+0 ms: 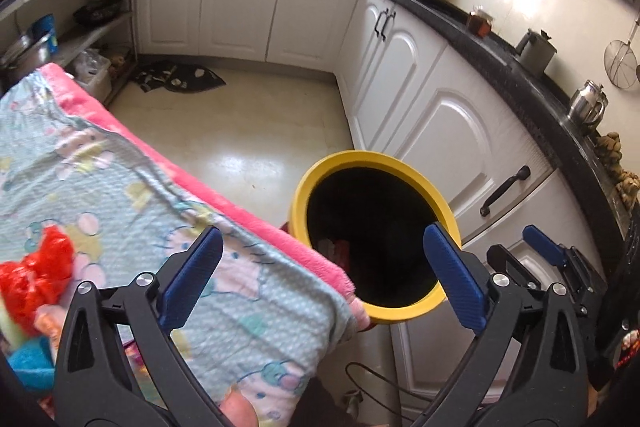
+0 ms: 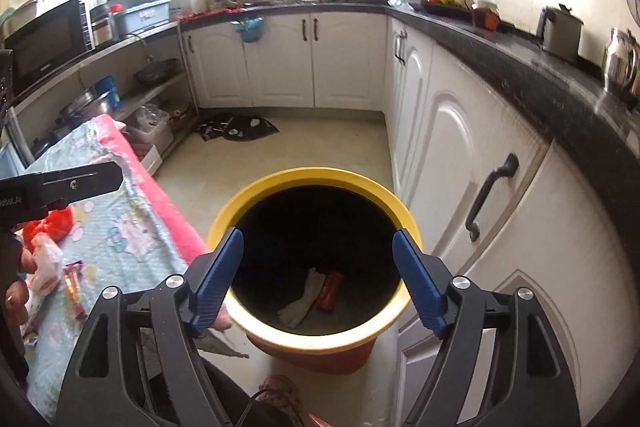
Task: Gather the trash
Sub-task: 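Move both tools back over the table toward the snack wrappers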
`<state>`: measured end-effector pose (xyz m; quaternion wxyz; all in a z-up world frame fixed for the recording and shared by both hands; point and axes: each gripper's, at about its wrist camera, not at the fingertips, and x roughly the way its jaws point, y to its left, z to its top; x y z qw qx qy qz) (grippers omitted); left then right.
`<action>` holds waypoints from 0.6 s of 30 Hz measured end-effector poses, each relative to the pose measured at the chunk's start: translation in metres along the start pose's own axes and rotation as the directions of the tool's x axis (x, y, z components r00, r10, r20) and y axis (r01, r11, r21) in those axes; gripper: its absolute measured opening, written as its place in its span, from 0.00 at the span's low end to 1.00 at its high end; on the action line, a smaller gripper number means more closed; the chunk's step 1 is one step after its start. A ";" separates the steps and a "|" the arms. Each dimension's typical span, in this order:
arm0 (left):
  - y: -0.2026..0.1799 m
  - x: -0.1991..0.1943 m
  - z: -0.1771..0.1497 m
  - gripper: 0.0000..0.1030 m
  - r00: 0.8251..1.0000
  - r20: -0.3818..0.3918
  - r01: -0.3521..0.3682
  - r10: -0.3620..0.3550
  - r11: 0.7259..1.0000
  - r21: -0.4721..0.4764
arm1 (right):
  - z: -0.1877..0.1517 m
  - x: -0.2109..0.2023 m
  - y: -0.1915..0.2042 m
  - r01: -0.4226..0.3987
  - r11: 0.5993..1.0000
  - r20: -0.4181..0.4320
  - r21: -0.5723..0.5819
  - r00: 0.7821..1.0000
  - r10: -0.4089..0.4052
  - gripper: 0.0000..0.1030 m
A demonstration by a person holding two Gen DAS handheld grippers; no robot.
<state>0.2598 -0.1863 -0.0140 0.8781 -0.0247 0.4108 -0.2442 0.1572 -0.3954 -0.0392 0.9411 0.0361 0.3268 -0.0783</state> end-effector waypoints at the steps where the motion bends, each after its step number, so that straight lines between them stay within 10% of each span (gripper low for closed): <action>1: 0.002 -0.004 -0.002 0.90 1.000 0.005 -0.004 0.004 1.000 -0.004 | 0.001 -0.005 0.005 -0.004 1.000 0.012 -0.010 1.000 0.004 0.76; 18: 0.073 -0.098 -0.037 0.90 0.989 0.106 -0.087 0.100 0.989 -0.119 | 0.008 -0.044 0.102 -0.181 0.971 0.062 -0.156 0.979 0.193 0.82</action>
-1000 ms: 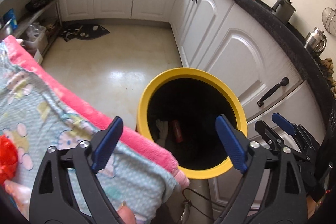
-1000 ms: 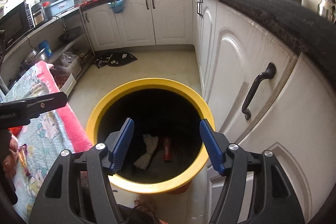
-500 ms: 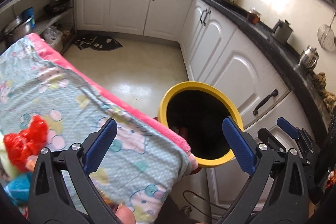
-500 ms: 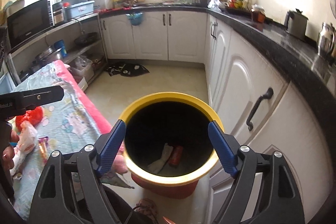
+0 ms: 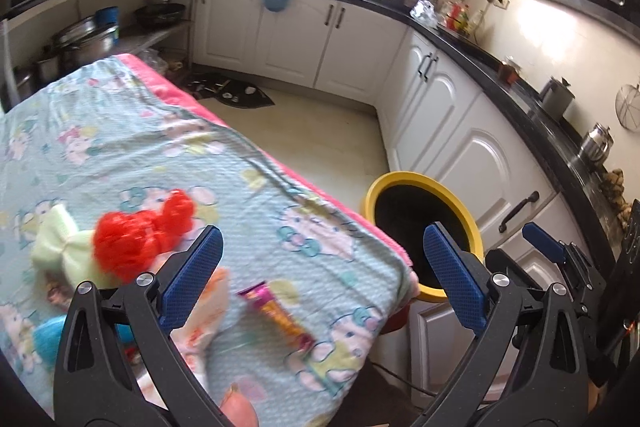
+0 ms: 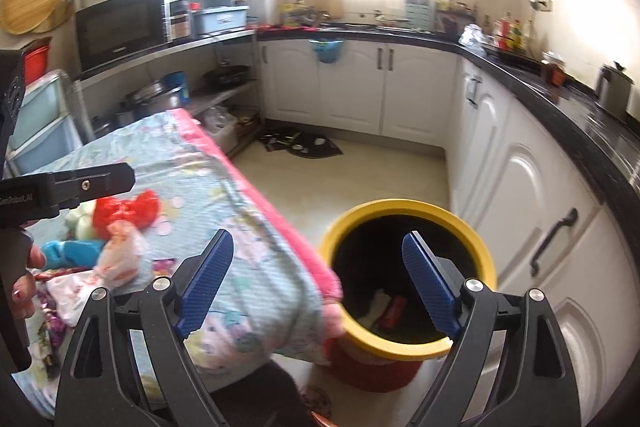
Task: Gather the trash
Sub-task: 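Move both tools back over the table toward the snack wrappers, then grasp the pink snack wrapper with the right tool while the left grasps the green snack bag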
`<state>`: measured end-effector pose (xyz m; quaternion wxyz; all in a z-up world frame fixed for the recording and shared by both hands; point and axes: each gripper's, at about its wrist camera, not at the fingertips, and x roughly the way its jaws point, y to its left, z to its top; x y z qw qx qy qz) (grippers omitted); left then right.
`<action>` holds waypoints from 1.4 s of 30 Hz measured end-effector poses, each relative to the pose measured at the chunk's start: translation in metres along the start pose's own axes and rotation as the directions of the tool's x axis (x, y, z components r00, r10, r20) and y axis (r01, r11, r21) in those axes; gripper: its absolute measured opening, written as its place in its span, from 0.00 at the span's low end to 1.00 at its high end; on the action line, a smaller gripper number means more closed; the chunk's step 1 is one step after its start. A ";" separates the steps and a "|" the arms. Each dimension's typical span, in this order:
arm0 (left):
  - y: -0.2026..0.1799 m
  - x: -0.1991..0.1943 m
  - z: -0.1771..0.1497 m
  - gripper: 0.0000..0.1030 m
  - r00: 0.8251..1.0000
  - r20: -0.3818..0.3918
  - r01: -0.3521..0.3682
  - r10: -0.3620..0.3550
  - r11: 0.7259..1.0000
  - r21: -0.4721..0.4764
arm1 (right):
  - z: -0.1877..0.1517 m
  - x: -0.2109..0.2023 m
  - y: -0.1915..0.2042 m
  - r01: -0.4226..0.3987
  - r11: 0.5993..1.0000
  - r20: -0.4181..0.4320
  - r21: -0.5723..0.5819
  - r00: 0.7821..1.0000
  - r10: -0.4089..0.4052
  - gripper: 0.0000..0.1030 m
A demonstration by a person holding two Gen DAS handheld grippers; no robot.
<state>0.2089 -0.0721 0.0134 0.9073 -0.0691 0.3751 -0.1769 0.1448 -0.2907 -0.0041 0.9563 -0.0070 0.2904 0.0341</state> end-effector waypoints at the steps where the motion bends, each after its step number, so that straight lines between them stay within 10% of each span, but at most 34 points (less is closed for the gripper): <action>1: 0.006 -0.005 -0.001 0.90 1.000 0.006 -0.010 0.010 1.000 -0.010 | 0.001 0.000 0.005 -0.009 1.000 0.002 -0.008 1.000 0.009 0.82; 22: 0.105 -0.102 -0.034 0.90 0.971 0.060 -0.223 0.231 0.967 -0.123 | -0.011 0.011 0.109 -0.229 0.961 -0.059 -0.158 0.973 0.222 0.82; 32: 0.142 -0.115 -0.099 0.90 0.956 -0.093 -0.293 0.279 0.933 -0.211 | -0.025 0.035 0.119 -0.236 0.957 -0.116 -0.168 0.969 0.219 0.82; 42: 0.139 -0.096 -0.172 0.87 0.938 -0.298 -0.270 0.178 0.914 -0.304 | -0.042 0.068 0.116 -0.195 0.967 -0.186 -0.166 0.969 0.163 0.82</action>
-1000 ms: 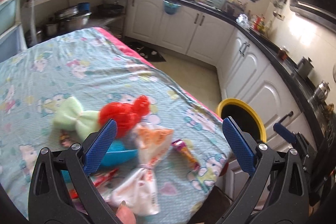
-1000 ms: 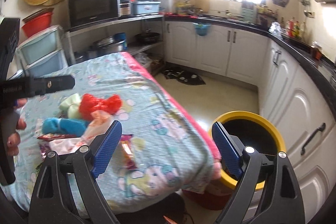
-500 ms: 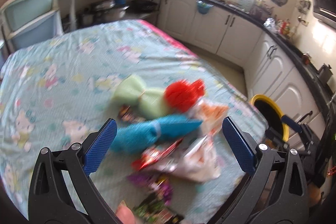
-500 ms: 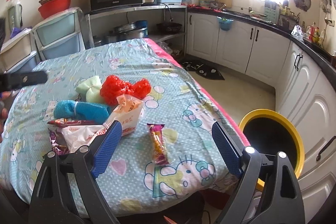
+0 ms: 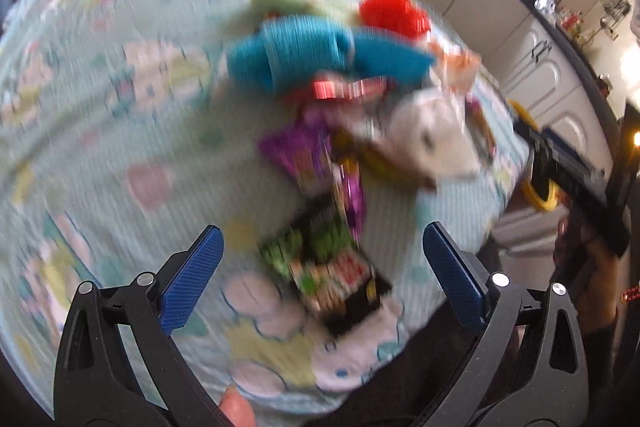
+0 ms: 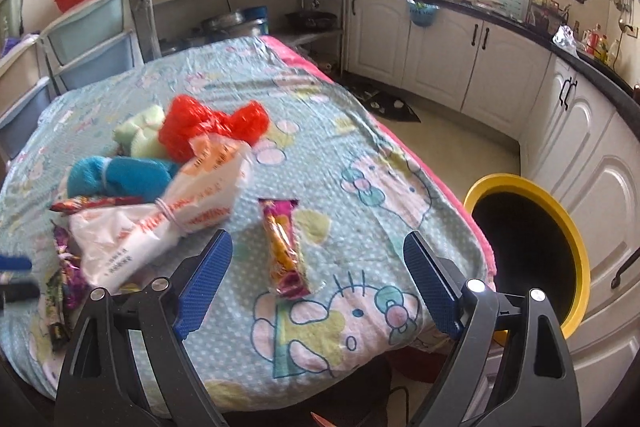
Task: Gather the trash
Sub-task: 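Grasp the pink snack wrapper with the right tool while the left grasps the green snack bag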
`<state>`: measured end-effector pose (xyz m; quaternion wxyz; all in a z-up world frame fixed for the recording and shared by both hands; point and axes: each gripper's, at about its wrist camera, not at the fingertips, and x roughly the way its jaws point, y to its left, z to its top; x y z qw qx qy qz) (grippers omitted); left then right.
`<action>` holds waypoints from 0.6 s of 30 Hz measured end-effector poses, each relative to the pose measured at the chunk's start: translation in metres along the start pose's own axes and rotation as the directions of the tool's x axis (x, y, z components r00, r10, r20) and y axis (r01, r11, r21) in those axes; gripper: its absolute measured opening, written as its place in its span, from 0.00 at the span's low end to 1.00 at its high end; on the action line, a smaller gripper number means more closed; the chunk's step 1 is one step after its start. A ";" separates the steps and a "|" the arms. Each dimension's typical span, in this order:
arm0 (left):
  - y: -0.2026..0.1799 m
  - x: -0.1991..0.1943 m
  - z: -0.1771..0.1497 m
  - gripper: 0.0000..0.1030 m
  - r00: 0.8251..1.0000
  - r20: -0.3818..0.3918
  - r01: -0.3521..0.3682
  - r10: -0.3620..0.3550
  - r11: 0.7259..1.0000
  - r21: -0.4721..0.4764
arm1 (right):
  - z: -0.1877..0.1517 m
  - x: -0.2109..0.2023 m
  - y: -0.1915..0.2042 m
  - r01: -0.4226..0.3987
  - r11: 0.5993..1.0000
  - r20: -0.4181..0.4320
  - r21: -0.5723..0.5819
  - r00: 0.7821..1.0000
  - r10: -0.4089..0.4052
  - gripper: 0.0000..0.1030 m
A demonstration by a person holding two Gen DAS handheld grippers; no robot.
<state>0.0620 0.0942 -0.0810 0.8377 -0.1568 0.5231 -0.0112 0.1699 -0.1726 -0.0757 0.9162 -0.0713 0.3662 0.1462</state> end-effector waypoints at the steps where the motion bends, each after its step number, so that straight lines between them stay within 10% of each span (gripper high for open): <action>1: 0.000 0.003 -0.006 0.86 1.000 -0.008 -0.007 0.007 1.000 -0.009 | -0.001 0.004 -0.001 0.000 1.000 -0.006 0.001 1.000 0.000 0.82; 8: -0.005 0.015 -0.019 0.74 1.000 -0.017 -0.022 0.021 0.998 -0.064 | -0.005 0.027 -0.001 -0.007 0.999 -0.061 -0.034 0.998 0.005 0.78; 18: -0.010 0.015 -0.020 0.42 0.997 0.001 -0.076 0.076 0.997 -0.024 | -0.004 0.060 0.006 -0.092 0.995 -0.171 -0.047 0.982 0.083 0.44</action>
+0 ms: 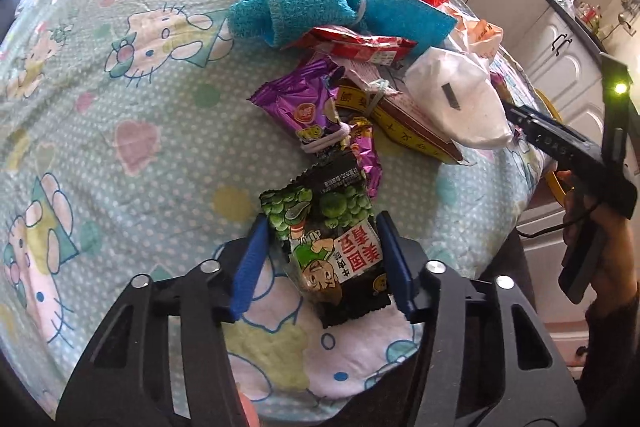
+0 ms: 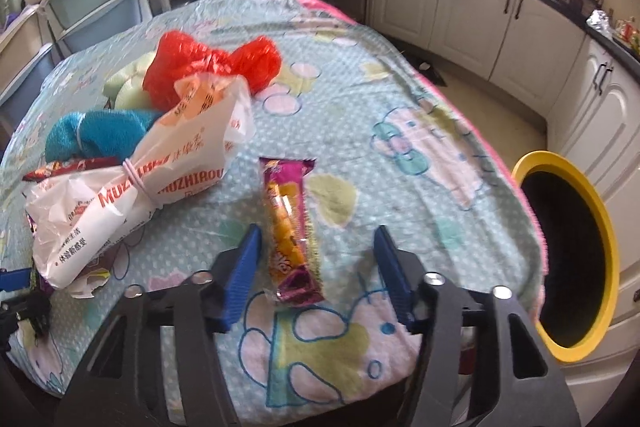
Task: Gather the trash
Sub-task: 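Grasp the pink snack wrapper with the right tool while the left grasps the green snack bag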
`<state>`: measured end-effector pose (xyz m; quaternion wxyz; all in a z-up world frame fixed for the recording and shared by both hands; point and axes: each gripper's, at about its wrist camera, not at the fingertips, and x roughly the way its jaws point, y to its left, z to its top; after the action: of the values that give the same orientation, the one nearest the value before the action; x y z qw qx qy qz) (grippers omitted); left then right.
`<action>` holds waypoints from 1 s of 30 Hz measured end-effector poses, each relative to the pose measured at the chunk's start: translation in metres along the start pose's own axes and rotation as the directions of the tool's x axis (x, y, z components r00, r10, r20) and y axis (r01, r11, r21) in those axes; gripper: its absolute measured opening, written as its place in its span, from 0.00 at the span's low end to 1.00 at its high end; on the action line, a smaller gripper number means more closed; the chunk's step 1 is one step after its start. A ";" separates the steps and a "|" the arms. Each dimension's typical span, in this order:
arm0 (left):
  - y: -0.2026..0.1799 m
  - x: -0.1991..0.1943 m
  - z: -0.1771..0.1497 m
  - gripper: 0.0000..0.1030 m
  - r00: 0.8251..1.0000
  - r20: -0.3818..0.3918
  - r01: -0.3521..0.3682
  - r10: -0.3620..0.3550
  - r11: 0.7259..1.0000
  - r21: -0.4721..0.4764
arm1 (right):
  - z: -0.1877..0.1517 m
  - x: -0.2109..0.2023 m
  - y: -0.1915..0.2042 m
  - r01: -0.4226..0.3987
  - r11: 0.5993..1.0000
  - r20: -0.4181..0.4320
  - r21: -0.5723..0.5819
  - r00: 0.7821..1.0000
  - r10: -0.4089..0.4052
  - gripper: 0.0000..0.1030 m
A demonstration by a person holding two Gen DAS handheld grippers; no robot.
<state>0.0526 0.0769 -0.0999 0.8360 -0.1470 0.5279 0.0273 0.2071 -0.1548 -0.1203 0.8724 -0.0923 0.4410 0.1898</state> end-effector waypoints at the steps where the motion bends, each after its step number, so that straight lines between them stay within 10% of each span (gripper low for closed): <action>1: 0.003 -0.001 0.000 0.40 1.000 0.000 0.009 -0.009 1.000 -0.005 | 0.000 0.002 0.001 -0.001 1.000 -0.006 -0.005 1.000 0.001 0.42; 16: 0.027 -0.040 0.012 0.27 0.994 0.101 0.052 -0.051 0.999 -0.004 | -0.011 -0.023 -0.010 -0.032 0.998 0.054 0.045 0.998 0.029 0.26; 30: -0.054 -0.060 0.073 0.27 0.956 0.238 0.132 -0.170 0.977 0.167 | -0.009 -0.078 -0.036 0.003 0.996 0.151 0.089 0.988 -0.016 0.26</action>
<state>0.1007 0.0524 -0.0056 0.9042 -0.1193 0.4059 -0.0581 0.1734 -0.2097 -0.0633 0.9074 -0.0410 0.3809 0.1725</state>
